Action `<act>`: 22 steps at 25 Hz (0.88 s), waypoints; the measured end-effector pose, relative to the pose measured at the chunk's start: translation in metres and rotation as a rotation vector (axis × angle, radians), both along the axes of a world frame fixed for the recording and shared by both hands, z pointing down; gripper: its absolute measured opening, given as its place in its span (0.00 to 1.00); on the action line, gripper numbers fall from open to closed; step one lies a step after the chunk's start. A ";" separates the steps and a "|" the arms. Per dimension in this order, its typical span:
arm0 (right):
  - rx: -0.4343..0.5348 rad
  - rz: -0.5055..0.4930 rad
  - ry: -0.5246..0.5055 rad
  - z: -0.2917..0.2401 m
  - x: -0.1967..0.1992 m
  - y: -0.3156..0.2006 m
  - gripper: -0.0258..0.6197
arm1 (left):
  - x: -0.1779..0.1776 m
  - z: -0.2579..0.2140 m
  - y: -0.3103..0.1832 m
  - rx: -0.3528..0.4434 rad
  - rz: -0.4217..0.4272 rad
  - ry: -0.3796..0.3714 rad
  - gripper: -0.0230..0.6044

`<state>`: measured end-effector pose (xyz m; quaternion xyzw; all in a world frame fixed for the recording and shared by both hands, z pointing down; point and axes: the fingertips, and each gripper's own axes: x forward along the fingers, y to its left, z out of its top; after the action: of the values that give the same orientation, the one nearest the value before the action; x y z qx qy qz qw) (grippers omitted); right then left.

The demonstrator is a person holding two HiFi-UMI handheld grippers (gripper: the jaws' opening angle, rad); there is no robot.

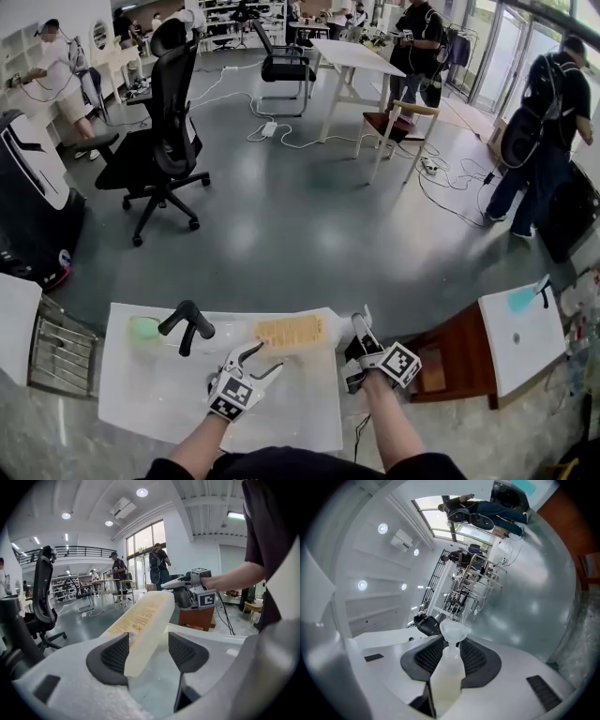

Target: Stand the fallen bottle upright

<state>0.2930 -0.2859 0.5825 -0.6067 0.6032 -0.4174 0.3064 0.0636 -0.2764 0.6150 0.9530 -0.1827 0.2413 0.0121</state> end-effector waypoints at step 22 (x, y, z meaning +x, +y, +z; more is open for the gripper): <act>0.217 -0.425 0.424 -0.139 -0.146 -0.079 0.20 | -0.057 0.002 -0.027 -0.027 -0.279 0.131 0.43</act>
<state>0.1474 -0.3648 0.4433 -0.5043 0.8079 -0.2693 0.1428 0.0070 -0.3032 0.6174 0.9318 -0.3090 0.1769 0.0705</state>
